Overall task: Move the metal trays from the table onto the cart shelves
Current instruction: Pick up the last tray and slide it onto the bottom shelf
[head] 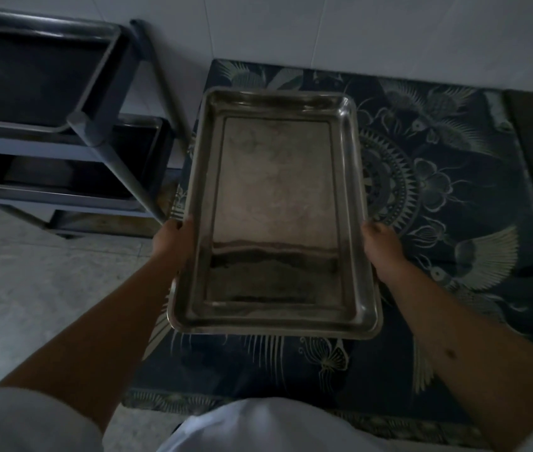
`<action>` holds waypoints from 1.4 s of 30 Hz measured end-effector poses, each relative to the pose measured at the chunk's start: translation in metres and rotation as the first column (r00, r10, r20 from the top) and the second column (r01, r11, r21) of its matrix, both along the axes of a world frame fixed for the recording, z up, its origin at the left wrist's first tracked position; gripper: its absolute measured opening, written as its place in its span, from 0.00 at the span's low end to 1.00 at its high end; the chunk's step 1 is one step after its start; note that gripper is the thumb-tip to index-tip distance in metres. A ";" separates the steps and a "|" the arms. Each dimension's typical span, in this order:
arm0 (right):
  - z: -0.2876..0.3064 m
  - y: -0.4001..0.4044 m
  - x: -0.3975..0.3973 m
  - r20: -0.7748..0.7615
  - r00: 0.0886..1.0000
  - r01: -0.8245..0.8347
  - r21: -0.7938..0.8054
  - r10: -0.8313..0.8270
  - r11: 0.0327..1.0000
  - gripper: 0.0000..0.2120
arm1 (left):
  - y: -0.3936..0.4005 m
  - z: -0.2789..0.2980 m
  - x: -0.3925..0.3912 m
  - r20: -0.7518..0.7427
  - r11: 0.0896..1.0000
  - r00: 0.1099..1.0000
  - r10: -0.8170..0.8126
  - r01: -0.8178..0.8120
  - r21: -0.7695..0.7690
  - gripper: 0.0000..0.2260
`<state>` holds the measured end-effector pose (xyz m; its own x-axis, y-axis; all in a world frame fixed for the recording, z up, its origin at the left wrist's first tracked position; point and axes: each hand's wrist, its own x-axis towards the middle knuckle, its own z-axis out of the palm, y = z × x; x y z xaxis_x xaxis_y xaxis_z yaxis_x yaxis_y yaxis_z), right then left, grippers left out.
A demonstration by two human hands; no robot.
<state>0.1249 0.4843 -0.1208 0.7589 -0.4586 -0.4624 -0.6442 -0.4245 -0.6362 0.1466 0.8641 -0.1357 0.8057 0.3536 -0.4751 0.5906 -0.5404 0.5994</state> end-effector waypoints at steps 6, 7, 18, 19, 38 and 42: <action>-0.011 -0.010 -0.026 -0.083 0.992 0.111 0.202 -0.096 0.973 0.27 | 0.009 -0.020 -0.021 -0.125 0.983 0.980 0.156 -0.167 -0.082 0.30; -0.013 -0.011 -0.035 -0.087 0.992 0.113 0.224 -0.096 0.968 0.23 | 0.012 -0.023 -0.029 -0.118 0.978 0.978 0.173 -0.185 -0.099 0.30; -0.004 0.010 -0.114 0.053 0.987 0.145 0.087 -0.149 0.986 0.23 | 0.040 -0.004 -0.114 -0.055 0.965 0.982 0.178 -0.186 -0.185 0.24; -0.003 0.014 -0.122 0.042 0.992 0.120 0.062 -0.123 0.991 0.23 | 0.045 -0.002 -0.126 -0.052 0.971 0.988 0.147 -0.154 -0.185 0.23; 0.028 0.136 -0.151 0.226 0.914 -0.379 0.188 0.335 0.906 0.20 | 0.124 0.030 -0.358 0.093 0.750 0.752 0.653 -0.624 -0.220 0.28; 0.025 0.171 -0.159 0.175 0.807 -0.588 0.164 0.564 0.792 0.19 | 0.101 0.036 -0.451 0.120 0.583 0.571 0.812 -0.785 -0.209 0.28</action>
<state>-0.0338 0.6556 -0.0953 0.9038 0.1737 -0.3911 -0.2408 -0.5492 -0.8003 -0.3044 0.9655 -0.1001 0.2960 0.8485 -0.4387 0.6178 0.1803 0.7654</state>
